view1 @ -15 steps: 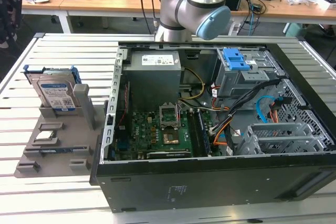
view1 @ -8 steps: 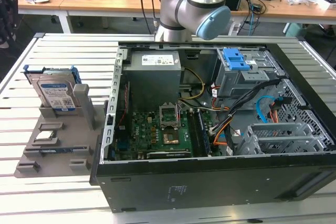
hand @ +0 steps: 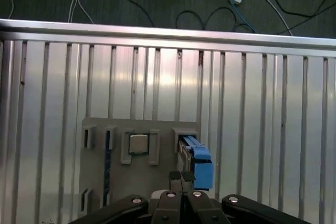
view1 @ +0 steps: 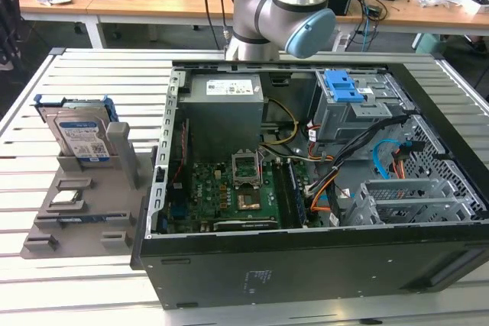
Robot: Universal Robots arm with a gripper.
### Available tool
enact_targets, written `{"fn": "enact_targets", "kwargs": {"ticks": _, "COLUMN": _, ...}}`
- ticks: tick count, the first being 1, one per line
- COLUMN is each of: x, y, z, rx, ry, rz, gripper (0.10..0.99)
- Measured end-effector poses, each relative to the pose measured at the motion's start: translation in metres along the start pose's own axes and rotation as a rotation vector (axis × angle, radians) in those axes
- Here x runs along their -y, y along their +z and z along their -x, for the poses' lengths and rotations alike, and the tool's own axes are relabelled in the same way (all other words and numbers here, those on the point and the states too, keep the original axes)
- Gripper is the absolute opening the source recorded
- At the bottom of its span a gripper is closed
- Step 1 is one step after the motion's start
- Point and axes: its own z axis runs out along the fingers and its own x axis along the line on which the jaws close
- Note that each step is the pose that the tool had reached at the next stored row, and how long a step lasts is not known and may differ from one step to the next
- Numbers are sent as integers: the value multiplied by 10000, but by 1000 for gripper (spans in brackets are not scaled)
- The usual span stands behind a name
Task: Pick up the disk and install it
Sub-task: 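Pick up the disk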
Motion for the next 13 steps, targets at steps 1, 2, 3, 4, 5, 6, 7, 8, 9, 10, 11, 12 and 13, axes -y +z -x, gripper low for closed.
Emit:
{"fn": "enact_targets", "kwargs": {"ticks": 1, "x": 0, "y": 0, "z": 0, "rx": -11, "ry": -239, "rz": 5, "gripper": 106}}
{"fn": "enact_targets", "kwargs": {"ticks": 2, "x": 0, "y": 0, "z": 0, "rx": -19, "ry": -445, "rz": 10, "gripper": 106}}
{"fn": "enact_targets", "kwargs": {"ticks": 3, "x": 0, "y": 0, "z": 0, "rx": -25, "ry": -556, "rz": 13, "gripper": 106}}
{"fn": "enact_targets", "kwargs": {"ticks": 4, "x": 0, "y": 0, "z": 0, "rx": -29, "ry": -654, "rz": 15, "gripper": 106}}
{"fn": "enact_targets", "kwargs": {"ticks": 5, "x": 0, "y": 0, "z": 0, "rx": -34, "ry": -754, "rz": 18, "gripper": 106}}
{"fn": "enact_targets", "kwargs": {"ticks": 6, "x": 0, "y": 0, "z": 0, "rx": -38, "ry": -842, "rz": 20, "gripper": 106}}
{"fn": "enact_targets", "kwargs": {"ticks": 7, "x": 0, "y": 0, "z": 0, "rx": -43, "ry": -952, "rz": 22, "gripper": 106}}
{"fn": "enact_targets", "kwargs": {"ticks": 8, "x": 0, "y": 0, "z": 0, "rx": -46, "ry": -1036, "rz": 24, "gripper": 106}}
{"fn": "enact_targets", "kwargs": {"ticks": 9, "x": 0, "y": 0, "z": 0, "rx": -52, "ry": -1163, "rz": 27, "gripper": 106}}
{"fn": "enact_targets", "kwargs": {"ticks": 10, "x": 0, "y": 0, "z": 0, "rx": -60, "ry": -1336, "rz": 31, "gripper": 106}}
{"fn": "enact_targets", "kwargs": {"ticks": 11, "x": 0, "y": 0, "z": 0, "rx": -66, "ry": -1465, "rz": 34, "gripper": 106}}
{"fn": "enact_targets", "kwargs": {"ticks": 12, "x": 0, "y": 0, "z": 0, "rx": -68, "ry": -1513, "rz": 35, "gripper": 106}}
{"fn": "enact_targets", "kwargs": {"ticks": 13, "x": 0, "y": 0, "z": 0, "rx": -68, "ry": -1515, "rz": 36, "gripper": 106}}
